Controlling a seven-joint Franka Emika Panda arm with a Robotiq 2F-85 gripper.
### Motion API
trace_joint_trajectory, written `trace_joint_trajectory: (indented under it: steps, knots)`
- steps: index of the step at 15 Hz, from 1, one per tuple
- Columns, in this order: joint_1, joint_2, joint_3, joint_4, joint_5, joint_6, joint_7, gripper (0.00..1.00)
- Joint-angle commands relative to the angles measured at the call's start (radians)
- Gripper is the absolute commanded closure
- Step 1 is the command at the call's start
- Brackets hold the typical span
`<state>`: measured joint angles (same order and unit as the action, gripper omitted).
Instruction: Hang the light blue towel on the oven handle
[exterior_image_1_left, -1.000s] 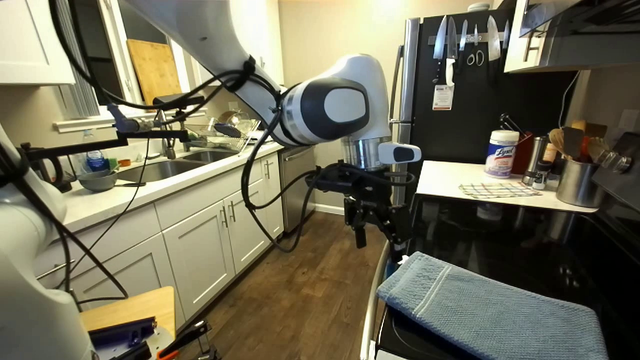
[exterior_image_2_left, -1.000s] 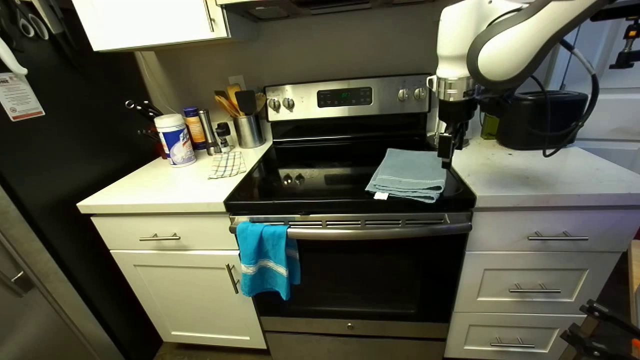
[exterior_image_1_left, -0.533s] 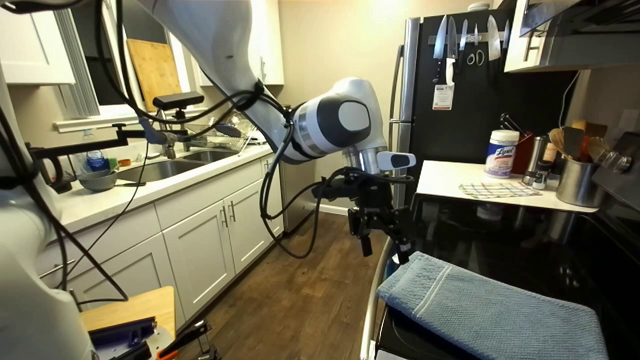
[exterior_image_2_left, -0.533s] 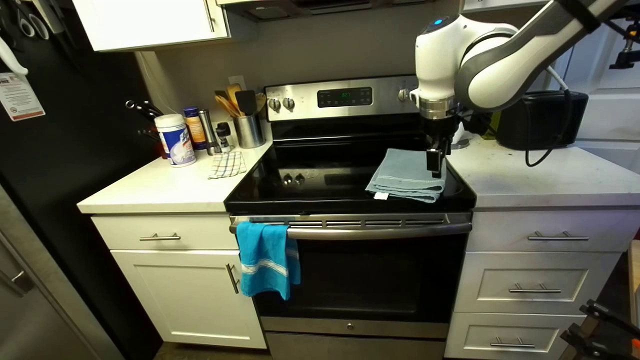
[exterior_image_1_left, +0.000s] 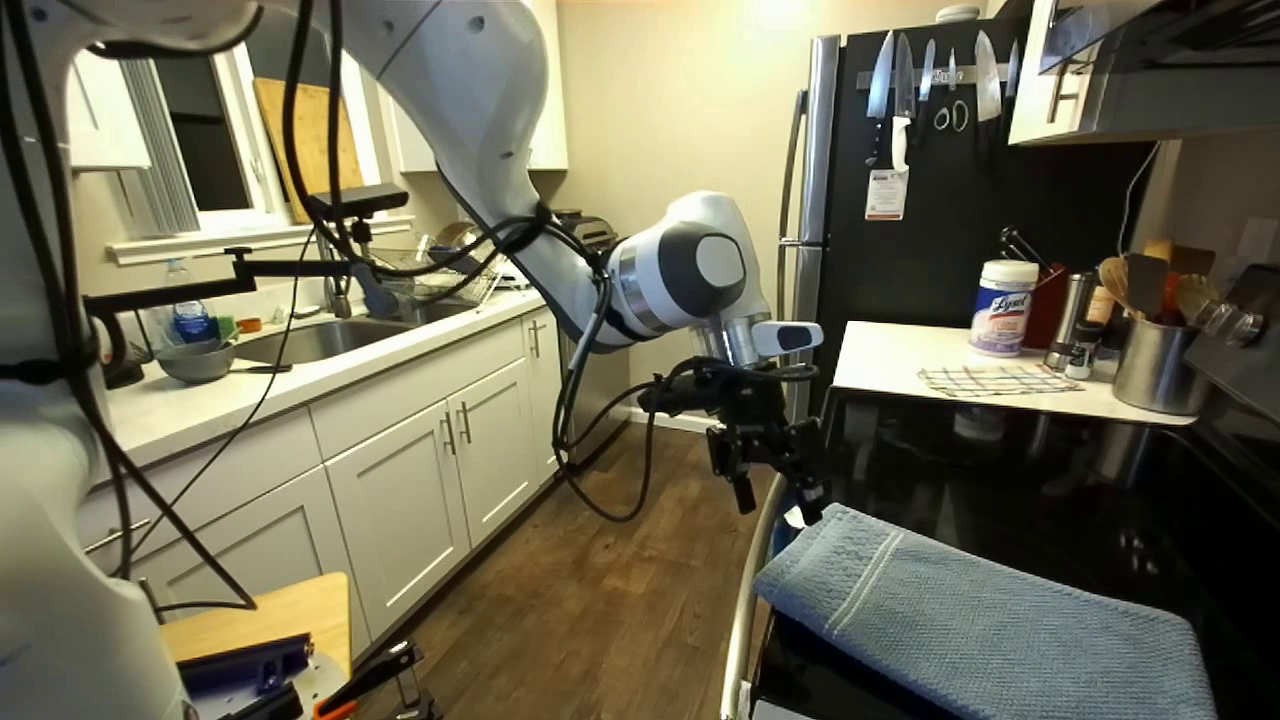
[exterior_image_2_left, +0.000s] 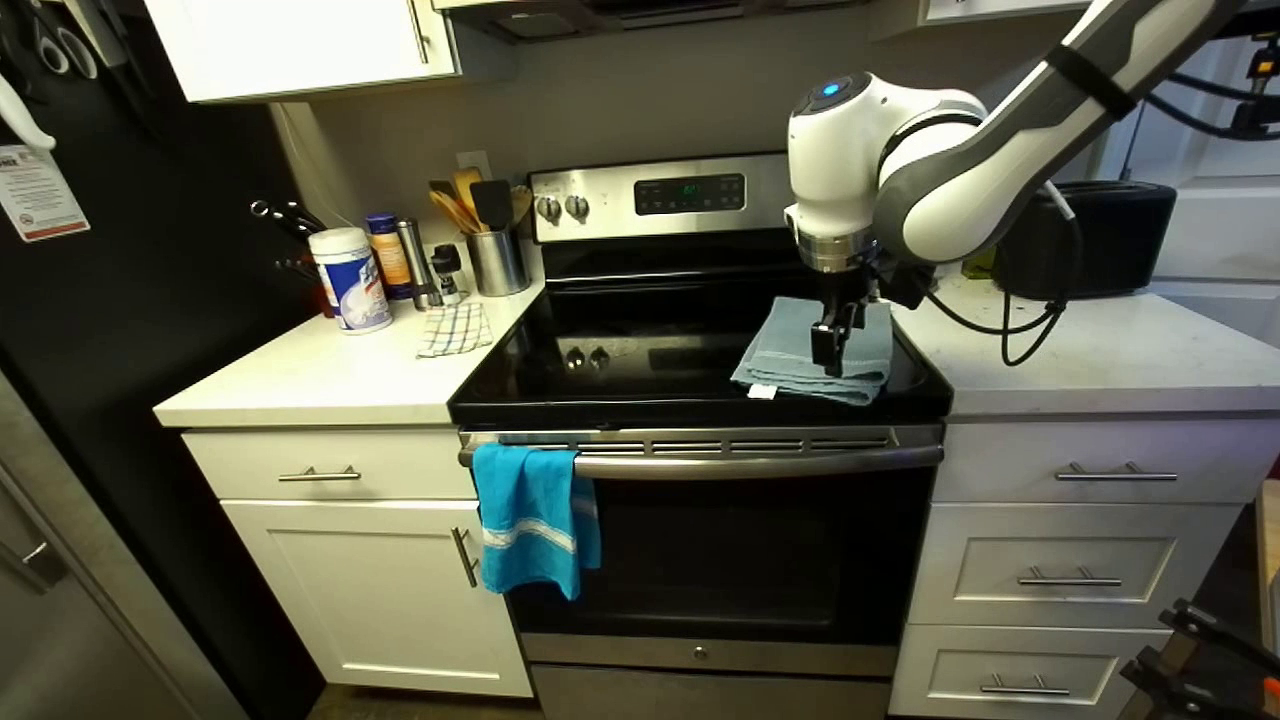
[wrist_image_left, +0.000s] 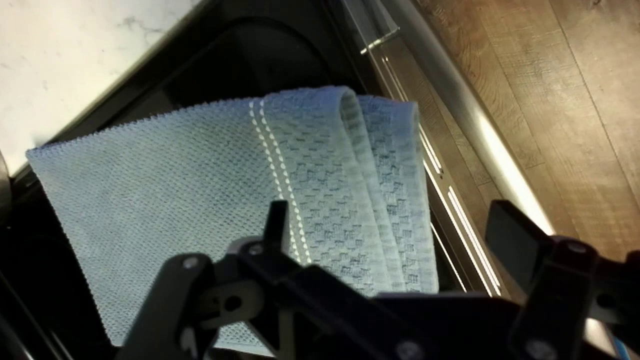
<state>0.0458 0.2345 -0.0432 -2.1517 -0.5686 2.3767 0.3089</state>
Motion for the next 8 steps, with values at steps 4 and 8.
trace_joint_trajectory:
  steps: [4, 8]
  knots:
    - [0.056, 0.08, -0.059, 0.07, -0.171, 0.053, 0.151, 0.0]
    - [0.048, 0.082, -0.051, 0.081, -0.196, 0.033, 0.142, 0.0]
